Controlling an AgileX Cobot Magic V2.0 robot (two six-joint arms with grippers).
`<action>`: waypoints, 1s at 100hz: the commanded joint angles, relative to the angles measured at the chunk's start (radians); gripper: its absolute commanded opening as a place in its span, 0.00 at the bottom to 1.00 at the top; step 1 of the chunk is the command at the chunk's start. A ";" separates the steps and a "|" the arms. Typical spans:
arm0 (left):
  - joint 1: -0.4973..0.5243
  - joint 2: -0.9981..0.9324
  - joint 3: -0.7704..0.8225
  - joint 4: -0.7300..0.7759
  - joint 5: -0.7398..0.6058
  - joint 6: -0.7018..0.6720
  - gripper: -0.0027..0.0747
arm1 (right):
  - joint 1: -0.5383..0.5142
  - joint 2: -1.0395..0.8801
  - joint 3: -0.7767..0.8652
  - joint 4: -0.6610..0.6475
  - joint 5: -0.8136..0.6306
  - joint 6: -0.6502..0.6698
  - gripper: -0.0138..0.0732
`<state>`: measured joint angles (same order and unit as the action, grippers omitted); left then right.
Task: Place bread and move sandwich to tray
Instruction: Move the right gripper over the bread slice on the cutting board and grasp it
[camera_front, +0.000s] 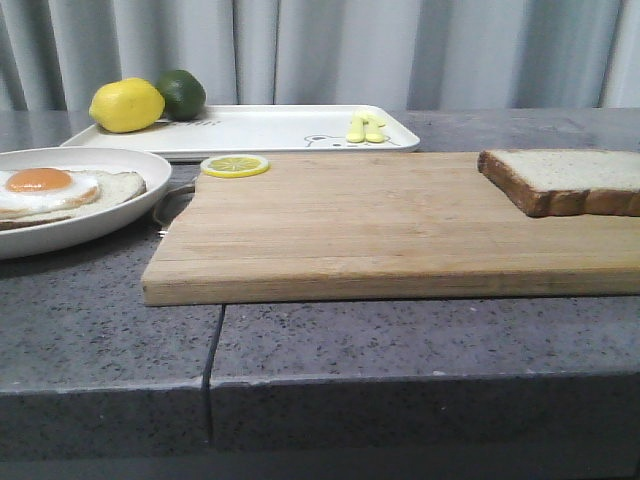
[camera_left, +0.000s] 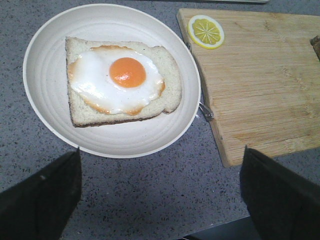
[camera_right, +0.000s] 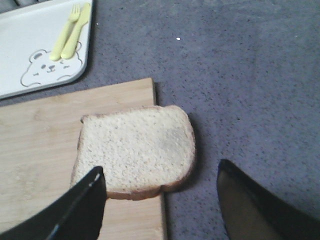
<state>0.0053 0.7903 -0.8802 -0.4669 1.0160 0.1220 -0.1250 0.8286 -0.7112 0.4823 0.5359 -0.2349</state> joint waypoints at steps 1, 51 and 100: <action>-0.006 0.001 -0.032 -0.036 -0.054 0.000 0.81 | -0.045 0.039 -0.037 0.211 -0.071 -0.172 0.72; -0.006 0.001 -0.032 -0.036 -0.054 0.000 0.81 | -0.120 0.338 -0.037 0.614 0.000 -0.447 0.72; -0.006 0.001 -0.032 -0.036 -0.054 0.000 0.81 | -0.120 0.474 -0.037 0.698 0.004 -0.511 0.72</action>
<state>0.0053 0.7903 -0.8802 -0.4669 1.0160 0.1220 -0.2393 1.3109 -0.7130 1.1420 0.5482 -0.7282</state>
